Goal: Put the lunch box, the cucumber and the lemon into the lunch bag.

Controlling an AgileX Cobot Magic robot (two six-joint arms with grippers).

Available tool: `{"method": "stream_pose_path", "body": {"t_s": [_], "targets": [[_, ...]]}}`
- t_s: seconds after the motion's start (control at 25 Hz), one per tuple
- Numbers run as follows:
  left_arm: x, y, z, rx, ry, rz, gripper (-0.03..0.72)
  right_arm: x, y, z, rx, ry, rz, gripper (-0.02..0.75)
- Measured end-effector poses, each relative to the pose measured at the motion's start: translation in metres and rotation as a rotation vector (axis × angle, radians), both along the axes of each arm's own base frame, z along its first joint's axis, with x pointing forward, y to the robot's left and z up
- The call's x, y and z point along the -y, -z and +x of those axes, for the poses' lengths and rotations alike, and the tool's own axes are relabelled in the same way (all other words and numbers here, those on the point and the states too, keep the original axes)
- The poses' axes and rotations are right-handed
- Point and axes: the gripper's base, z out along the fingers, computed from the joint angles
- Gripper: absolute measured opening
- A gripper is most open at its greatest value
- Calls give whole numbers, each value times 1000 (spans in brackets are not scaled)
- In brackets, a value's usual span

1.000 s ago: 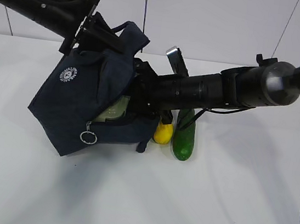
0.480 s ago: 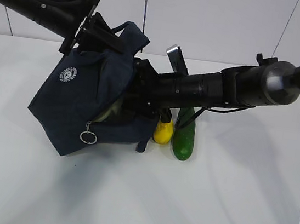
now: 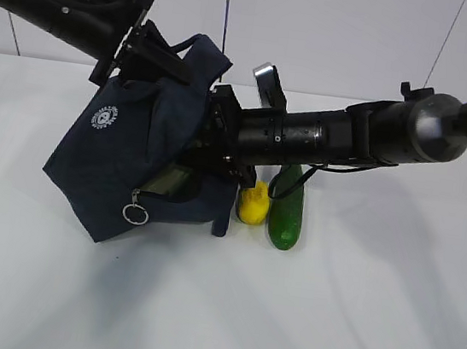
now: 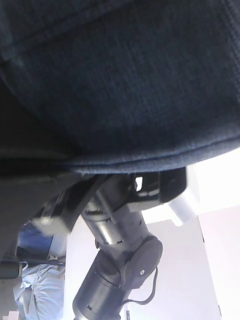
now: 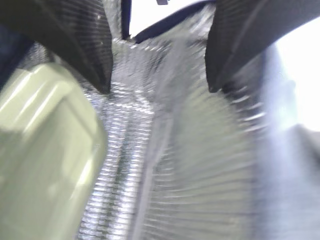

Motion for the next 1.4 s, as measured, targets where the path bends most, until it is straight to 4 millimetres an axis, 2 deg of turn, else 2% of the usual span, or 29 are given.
{"method": "stream_pose_path", "body": {"t_s": [0.2,0.36,0.6,0.88,1.12,1.24,1.4], "targets": [[-12,0,3,-3,-22,2,-7,2,-7,-6,56,-94,67,460],[-23,3,5,-4,-30,37,-7,7,-11,-5,69,-101,78,460],[-44,7,8,-17,-54,91,-7,12,-33,-10,137,-149,29,460],[-76,11,12,-29,-106,170,-7,18,-57,-22,187,-222,-129,460],[-92,14,11,-39,-109,280,-7,26,-77,-31,175,-226,-268,460],[-101,14,9,-40,-112,332,-7,35,-81,-36,139,-218,-423,460],[-113,15,8,-48,-128,383,-7,49,-76,-39,79,-212,-615,460]]}}
